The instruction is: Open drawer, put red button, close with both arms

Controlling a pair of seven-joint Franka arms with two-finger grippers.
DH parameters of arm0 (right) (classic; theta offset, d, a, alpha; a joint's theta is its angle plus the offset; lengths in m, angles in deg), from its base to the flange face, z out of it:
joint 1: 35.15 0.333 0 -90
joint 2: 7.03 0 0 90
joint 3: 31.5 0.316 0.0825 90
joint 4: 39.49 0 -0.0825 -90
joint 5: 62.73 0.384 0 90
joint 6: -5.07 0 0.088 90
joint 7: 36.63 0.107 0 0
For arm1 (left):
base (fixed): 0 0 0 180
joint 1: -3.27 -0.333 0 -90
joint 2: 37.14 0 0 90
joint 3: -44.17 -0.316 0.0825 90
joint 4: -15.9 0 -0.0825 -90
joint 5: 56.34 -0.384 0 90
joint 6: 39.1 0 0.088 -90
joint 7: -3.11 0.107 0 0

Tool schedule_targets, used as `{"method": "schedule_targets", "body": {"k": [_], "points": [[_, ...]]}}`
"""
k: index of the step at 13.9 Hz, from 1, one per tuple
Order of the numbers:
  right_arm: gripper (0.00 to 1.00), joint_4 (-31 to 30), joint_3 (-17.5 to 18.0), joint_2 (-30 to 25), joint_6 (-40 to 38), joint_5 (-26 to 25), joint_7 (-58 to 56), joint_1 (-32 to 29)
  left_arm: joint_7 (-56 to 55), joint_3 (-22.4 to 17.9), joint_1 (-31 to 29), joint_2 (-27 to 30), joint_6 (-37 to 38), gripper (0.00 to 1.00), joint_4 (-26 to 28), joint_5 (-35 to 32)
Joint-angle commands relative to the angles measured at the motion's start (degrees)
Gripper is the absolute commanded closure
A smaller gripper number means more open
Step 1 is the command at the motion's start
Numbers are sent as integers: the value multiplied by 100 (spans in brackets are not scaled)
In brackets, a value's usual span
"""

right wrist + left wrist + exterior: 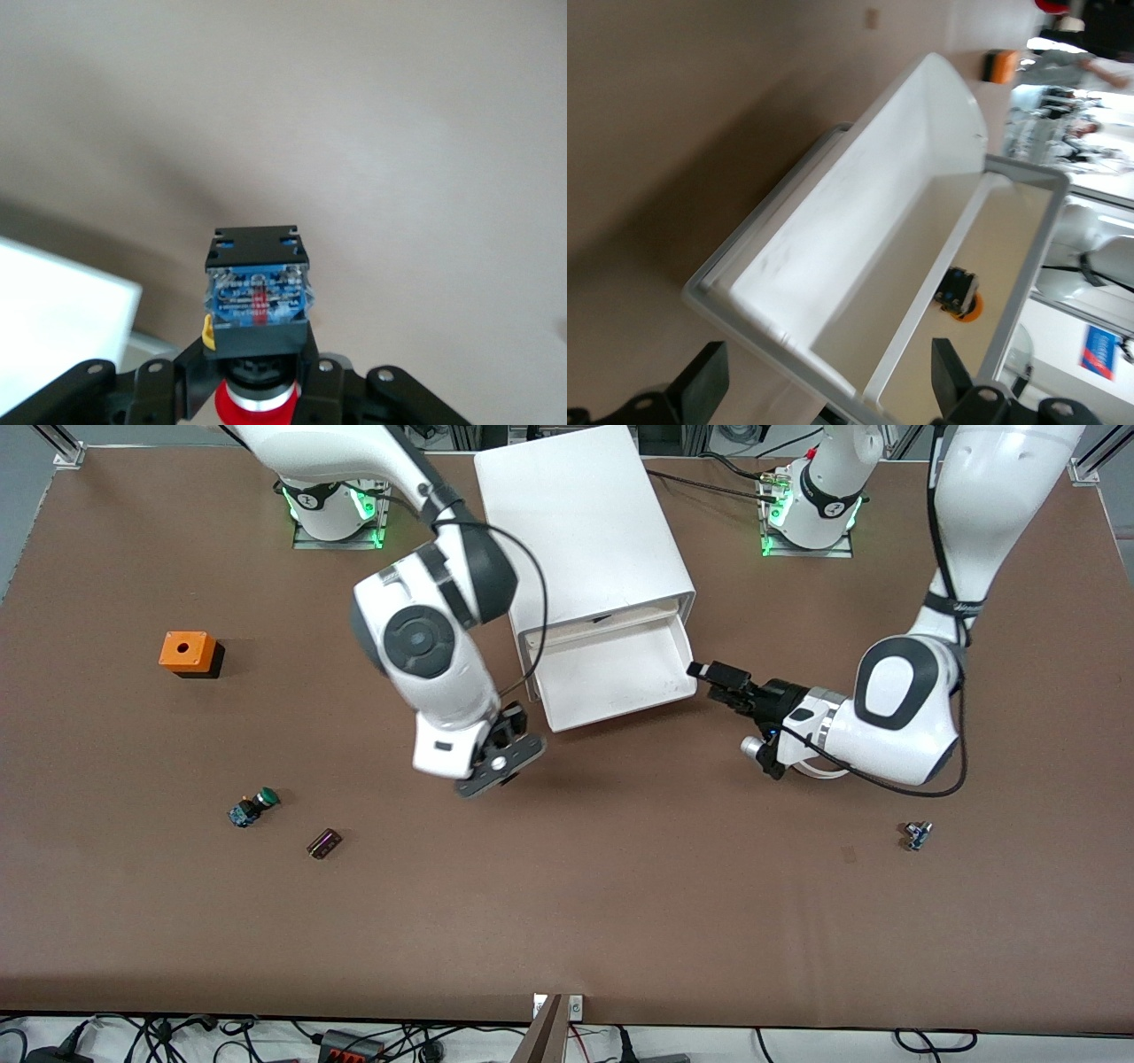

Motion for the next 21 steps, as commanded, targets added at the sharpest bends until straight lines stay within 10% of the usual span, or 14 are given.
{"method": "schedule_targets", "body": {"k": [1,10,13,21], "points": [[100,37,-83,-81,-90,-29,767,444,-1029,6,-169,67,483,0,-555,-1088],[100,407,-31,287,-90,24,2203,1369,-1850,59,-46,-291,635,0,-1989,-4640],[100,398,-31,463,-99,33,2248,1457,-1859,24,-143,-960,511,0,-2814,-4669],[100,398,-22,613,-389,455,2547,1572,-1964,24,-134,-988,511,0,-2860,-4669]]}}
